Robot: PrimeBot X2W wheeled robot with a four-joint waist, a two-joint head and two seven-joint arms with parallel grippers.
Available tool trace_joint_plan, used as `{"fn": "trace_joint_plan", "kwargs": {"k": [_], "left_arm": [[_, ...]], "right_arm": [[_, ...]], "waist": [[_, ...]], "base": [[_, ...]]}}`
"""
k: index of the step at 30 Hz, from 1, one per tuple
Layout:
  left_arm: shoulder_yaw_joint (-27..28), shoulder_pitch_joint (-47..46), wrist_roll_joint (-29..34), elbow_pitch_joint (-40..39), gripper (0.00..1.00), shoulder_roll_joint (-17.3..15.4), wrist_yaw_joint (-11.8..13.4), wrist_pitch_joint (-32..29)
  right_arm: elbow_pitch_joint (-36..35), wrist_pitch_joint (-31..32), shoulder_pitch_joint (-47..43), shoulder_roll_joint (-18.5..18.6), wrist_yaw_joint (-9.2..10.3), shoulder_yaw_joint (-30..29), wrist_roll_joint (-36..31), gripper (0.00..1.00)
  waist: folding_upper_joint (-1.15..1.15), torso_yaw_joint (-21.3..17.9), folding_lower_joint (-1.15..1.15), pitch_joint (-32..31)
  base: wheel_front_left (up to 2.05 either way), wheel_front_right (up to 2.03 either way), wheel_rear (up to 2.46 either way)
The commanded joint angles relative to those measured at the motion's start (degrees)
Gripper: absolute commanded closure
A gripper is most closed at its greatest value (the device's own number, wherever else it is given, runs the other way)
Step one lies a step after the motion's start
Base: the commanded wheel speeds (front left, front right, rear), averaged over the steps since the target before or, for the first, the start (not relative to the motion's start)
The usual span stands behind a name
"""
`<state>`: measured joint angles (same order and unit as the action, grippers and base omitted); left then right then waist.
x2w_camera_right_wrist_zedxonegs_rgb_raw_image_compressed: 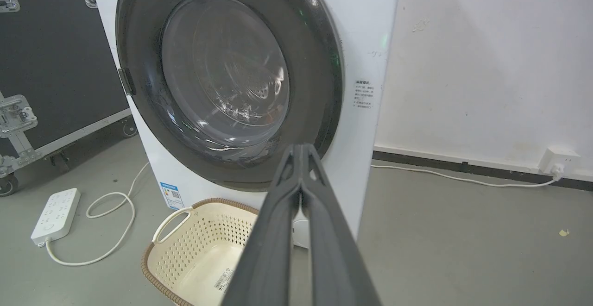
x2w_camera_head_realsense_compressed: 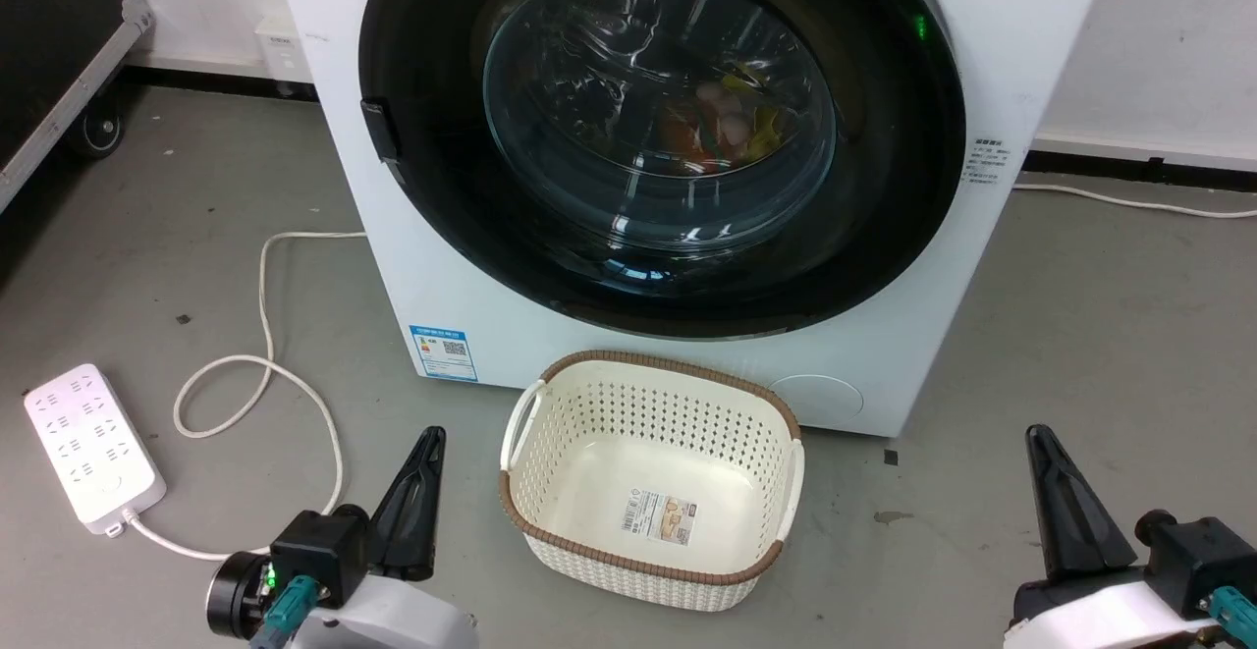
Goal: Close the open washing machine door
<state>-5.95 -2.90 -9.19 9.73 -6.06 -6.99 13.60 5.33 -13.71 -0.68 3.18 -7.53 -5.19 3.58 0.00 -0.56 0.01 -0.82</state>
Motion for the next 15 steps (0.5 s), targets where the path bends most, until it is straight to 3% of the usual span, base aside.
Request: {"fn": "trace_joint_plan", "kwargs": {"k": [1, 15], "left_arm": [[0.3, 0.3, 0.4, -0.4, 1.0, 0.2, 0.4, -0.3], [1.0, 0.6, 1.5, -1.5, 1.0, 0.6, 1.2, -1.9]], "right_arm": [[-0.4, 0.3, 0.1, 0.0, 0.0, 0.2, -0.2, 1.0], [-1.0, 1.9, 0.1, -0.1, 0.01, 0.8, -0.6, 1.0]], "waist": [[0.0, 0.0, 0.0, 0.0], [0.0, 0.1, 0.0, 0.1]], "base": [[0.0, 0.0, 0.0], [0.0, 0.0, 0.0]]}}
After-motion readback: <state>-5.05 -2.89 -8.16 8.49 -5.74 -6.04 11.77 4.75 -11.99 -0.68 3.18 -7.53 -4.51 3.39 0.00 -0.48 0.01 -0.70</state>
